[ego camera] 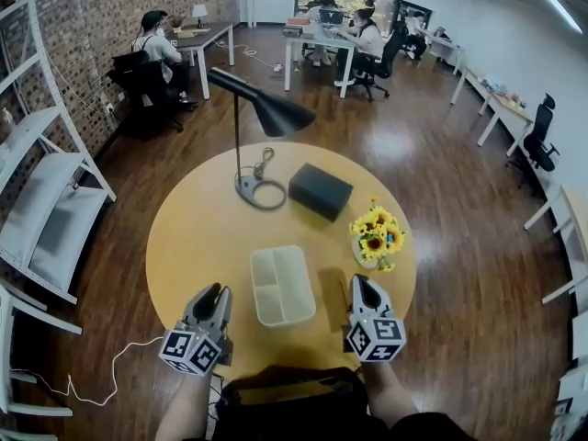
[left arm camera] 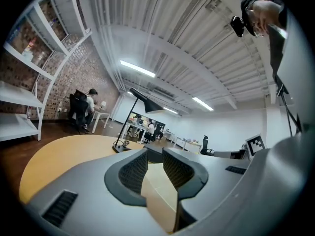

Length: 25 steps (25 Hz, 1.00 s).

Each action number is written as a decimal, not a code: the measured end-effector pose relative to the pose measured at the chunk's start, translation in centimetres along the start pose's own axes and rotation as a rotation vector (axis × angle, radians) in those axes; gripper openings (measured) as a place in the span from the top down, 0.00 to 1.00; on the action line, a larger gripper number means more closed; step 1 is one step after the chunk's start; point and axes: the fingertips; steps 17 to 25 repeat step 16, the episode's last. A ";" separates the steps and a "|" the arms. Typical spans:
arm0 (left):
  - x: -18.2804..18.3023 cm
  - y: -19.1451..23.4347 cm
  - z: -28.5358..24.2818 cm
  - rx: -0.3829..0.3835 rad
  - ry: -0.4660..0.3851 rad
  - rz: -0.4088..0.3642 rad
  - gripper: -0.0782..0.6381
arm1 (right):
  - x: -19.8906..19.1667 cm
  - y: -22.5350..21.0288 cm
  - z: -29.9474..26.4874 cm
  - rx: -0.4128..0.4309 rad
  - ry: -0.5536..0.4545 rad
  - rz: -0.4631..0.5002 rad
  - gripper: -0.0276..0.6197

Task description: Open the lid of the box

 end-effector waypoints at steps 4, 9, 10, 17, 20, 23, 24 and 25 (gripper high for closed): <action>0.8 -0.2 0.8 0.016 -0.030 0.064 0.78 | -0.2 0.9 0.5 0.018 0.010 -0.001 0.96; 0.6 -0.5 1.3 0.014 -0.028 0.072 0.78 | -0.6 1.0 0.9 0.017 0.022 0.001 0.96; 0.6 -0.5 1.3 0.018 -0.026 0.068 0.78 | -0.6 1.0 1.0 0.017 0.024 0.002 0.96; 0.1 -0.5 1.6 0.026 -0.016 0.065 0.78 | -0.4 1.1 1.4 0.027 0.024 -0.015 0.96; 0.1 -0.5 1.6 0.026 -0.016 0.065 0.78 | -0.4 1.1 1.4 0.027 0.024 -0.015 0.96; 0.1 -0.5 1.6 0.026 -0.016 0.065 0.78 | -0.4 1.1 1.4 0.027 0.024 -0.015 0.96; 0.1 -0.5 1.6 0.026 -0.016 0.065 0.78 | -0.4 1.1 1.4 0.027 0.024 -0.015 0.96; 0.1 -0.5 1.6 0.026 -0.016 0.065 0.78 | -0.4 1.1 1.4 0.027 0.024 -0.015 0.96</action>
Point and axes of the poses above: the fingertips, and each gripper's own axes: z backward along the fingers, y to its left, x out of its top, and after that the axes turned 3 degrees about x, right-handed
